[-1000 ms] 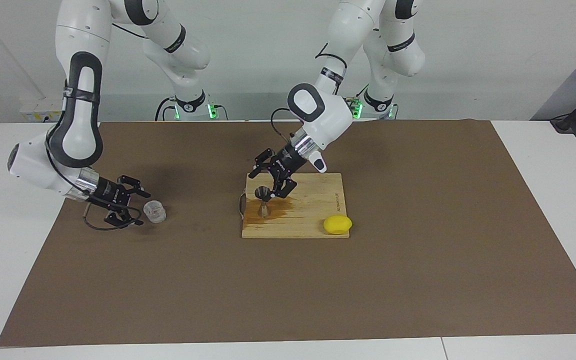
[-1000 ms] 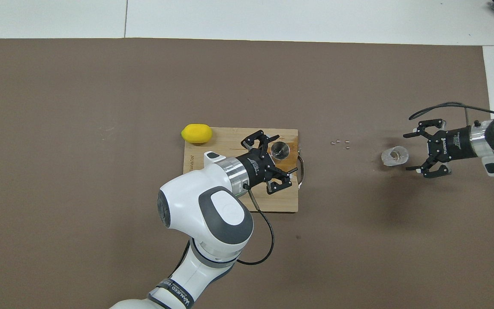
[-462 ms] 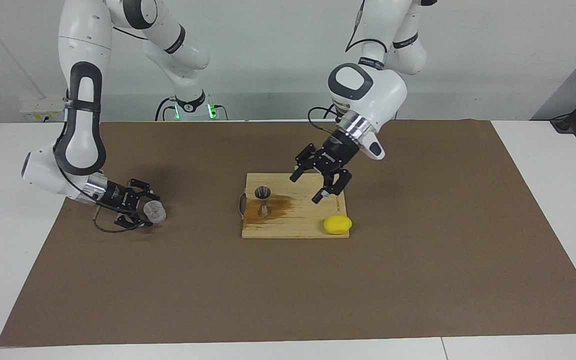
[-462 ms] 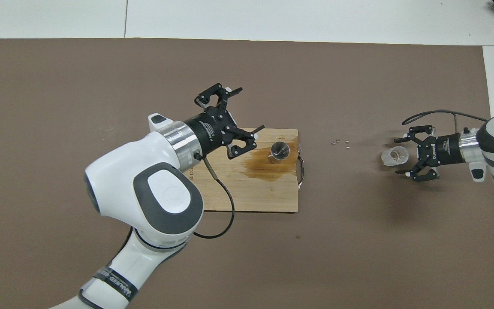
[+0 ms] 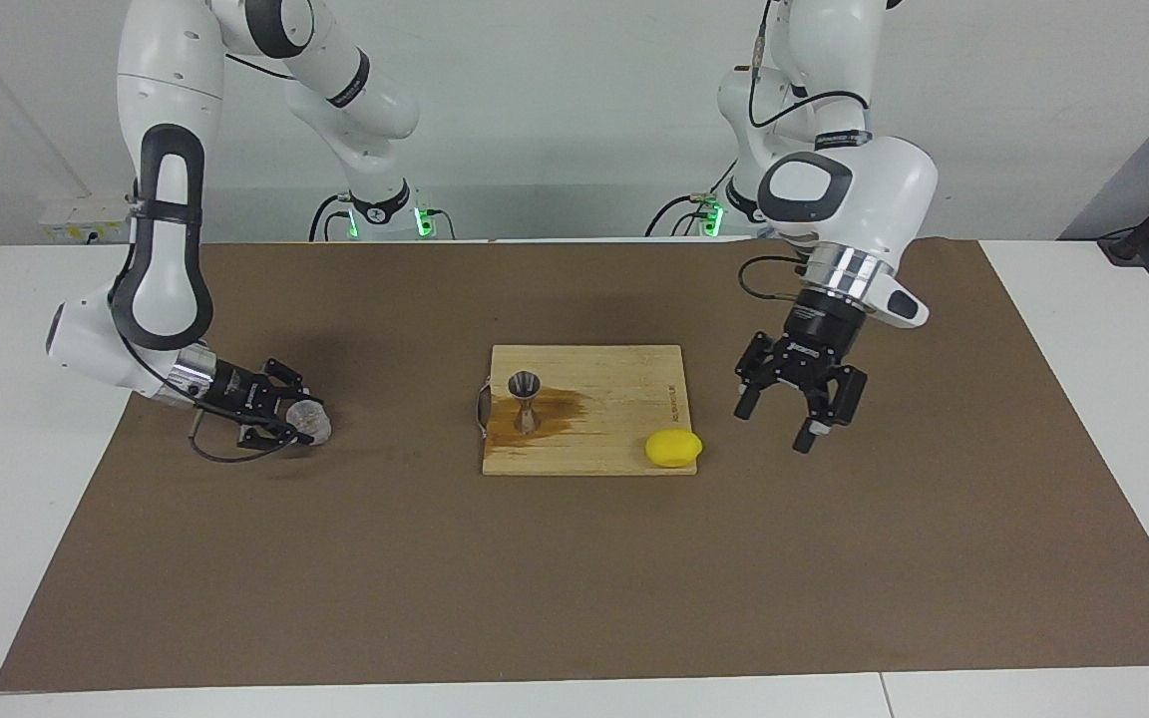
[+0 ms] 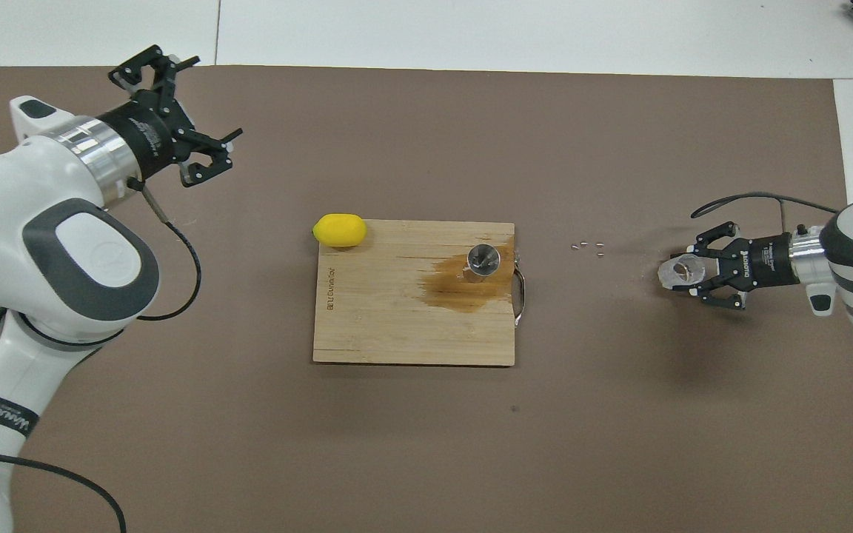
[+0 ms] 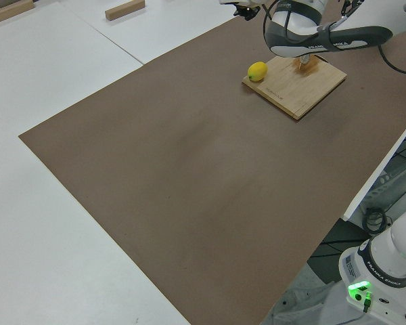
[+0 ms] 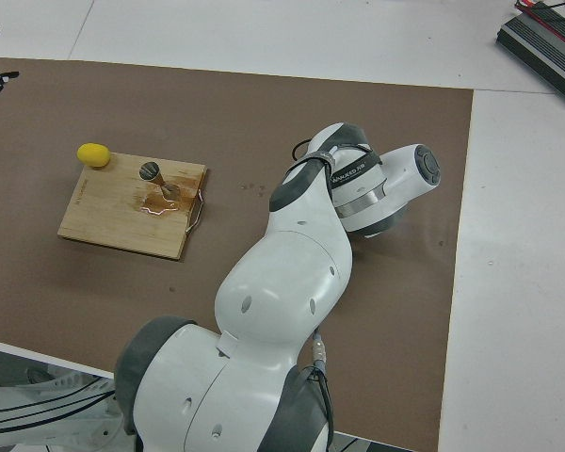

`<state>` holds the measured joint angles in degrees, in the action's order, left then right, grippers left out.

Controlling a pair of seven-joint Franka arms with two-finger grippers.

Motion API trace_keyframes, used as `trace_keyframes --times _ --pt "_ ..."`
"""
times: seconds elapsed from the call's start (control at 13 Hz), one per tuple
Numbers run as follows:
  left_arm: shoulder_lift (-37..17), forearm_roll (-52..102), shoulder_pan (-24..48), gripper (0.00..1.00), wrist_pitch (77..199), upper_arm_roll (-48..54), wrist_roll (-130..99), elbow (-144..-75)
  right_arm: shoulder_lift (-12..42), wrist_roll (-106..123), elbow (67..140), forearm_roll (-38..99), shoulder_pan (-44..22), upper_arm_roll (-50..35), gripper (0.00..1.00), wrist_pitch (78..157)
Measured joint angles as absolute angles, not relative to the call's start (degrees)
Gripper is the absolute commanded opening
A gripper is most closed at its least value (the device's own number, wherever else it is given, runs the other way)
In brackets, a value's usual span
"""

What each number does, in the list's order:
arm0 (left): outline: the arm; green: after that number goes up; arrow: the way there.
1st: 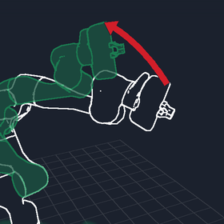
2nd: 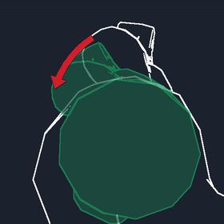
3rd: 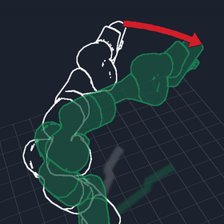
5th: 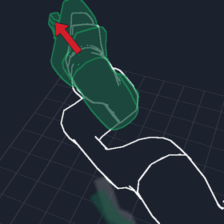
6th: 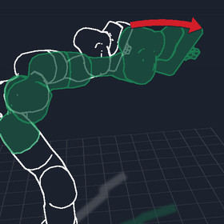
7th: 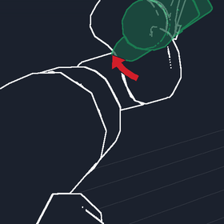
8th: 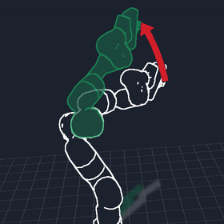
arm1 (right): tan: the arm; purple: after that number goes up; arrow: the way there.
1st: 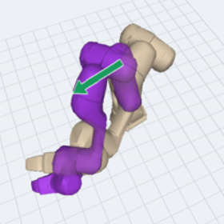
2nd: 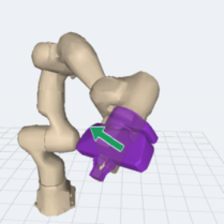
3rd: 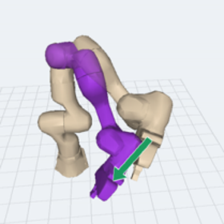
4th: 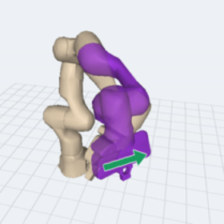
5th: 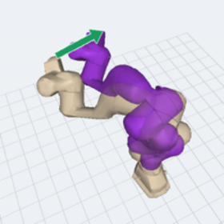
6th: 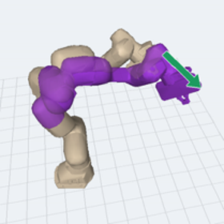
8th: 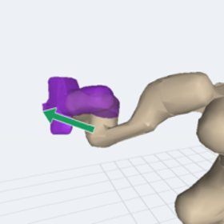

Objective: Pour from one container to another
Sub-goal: 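Lift the glass with the right gripper and carry it over the cup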

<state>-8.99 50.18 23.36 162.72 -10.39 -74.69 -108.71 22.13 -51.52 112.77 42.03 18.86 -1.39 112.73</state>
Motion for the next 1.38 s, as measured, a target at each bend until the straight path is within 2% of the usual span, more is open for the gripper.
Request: trace_keyframes --times 0.23,0.54,0.85,1.15,1.38 --pt "-9.0 37.5 13.9 1.00 162.5 -10.4 -74.6 -108.4 21.4 -51.5 112.7 42.0 18.1 -1.5 0.00 112.7" --pt "-8.7 15.9 7.0 1.00 153.1 -10.3 -72.5 -106.6 15.2 -56.6 112.7 41.3 11.9 -1.4 0.00 112.7" --pt "-4.1 13.9 3.4 1.00 136.9 -10.4 -49.3 -105.9 12.1 -62.4 112.4 36.0 3.1 -1.5 0.00 113.8" --pt "1.2 13.2 1.4 1.00 121.8 -10.5 -28.8 -105.9 12.1 -71.9 108.8 27.6 -3.2 -1.5 0.00 114.2" --pt "3.0 7.8 1.4 1.00 111.7 -8.9 -17.1 -104.7 12.8 -83.1 104.7 22.1 -8.8 -1.5 0.00 114.2"
